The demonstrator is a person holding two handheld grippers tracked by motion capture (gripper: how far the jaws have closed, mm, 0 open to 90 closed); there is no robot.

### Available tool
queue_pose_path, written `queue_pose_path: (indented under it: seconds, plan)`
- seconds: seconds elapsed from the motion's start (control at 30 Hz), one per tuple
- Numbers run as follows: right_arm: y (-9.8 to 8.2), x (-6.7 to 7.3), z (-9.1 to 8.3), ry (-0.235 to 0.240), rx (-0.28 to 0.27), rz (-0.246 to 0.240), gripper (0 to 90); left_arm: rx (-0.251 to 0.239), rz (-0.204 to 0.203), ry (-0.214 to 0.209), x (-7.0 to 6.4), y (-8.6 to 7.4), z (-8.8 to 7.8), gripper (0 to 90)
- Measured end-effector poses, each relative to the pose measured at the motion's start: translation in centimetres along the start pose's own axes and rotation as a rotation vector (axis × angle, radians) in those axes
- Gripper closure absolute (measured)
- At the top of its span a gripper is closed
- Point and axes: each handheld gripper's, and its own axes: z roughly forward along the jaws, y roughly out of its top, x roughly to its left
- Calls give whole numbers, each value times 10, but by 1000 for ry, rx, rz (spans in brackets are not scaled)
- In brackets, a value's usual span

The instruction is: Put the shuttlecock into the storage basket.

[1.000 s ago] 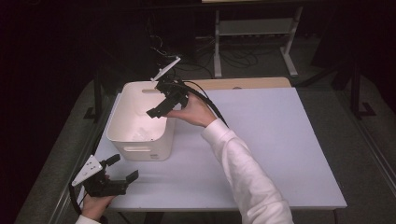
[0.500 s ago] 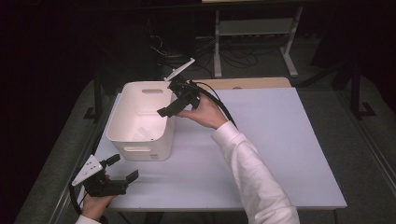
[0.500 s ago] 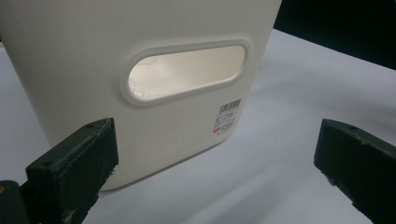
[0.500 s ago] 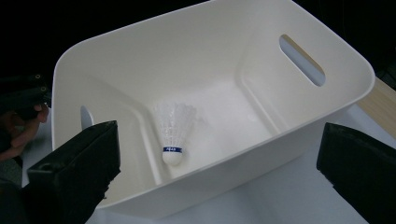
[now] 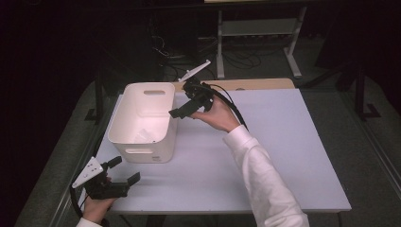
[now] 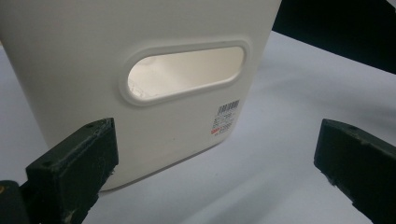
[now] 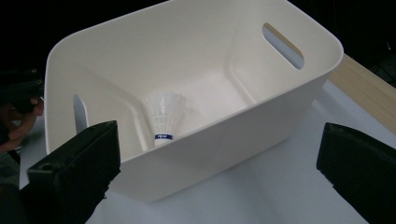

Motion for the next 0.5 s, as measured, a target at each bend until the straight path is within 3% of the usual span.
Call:
queue_pose_path:
  seconds: [0.1,0.5]
  plan:
    - [-4,-1,-2,1,4,40,0,3,-10,4,-1,0,0,0]
    - [-16,-6,-11,5,-18,82,0,10,-3,7,0,0,0,0]
